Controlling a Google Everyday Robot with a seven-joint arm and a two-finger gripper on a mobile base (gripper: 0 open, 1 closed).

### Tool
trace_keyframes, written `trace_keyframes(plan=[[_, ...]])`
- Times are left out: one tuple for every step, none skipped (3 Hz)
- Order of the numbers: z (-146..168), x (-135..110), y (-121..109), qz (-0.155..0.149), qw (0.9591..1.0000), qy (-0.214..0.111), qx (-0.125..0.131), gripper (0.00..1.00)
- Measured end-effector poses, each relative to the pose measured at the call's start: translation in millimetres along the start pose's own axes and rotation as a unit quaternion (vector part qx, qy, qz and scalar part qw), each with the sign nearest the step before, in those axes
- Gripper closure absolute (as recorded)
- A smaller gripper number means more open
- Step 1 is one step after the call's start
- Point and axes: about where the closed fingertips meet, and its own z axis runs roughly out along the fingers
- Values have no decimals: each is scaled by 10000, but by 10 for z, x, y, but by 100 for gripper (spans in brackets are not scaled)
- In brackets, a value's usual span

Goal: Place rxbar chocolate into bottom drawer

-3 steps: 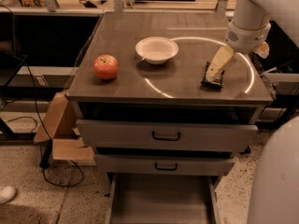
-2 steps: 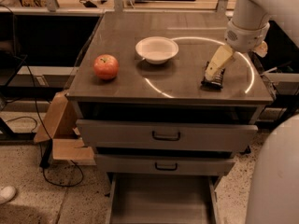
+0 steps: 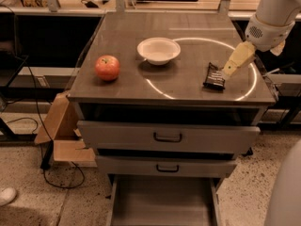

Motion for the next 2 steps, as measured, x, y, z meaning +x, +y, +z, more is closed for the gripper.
trace_keyframes(plan=[[6, -13, -2, 8, 10000, -14, 7, 0], [27, -80, -7, -71, 9999, -132, 27, 0]])
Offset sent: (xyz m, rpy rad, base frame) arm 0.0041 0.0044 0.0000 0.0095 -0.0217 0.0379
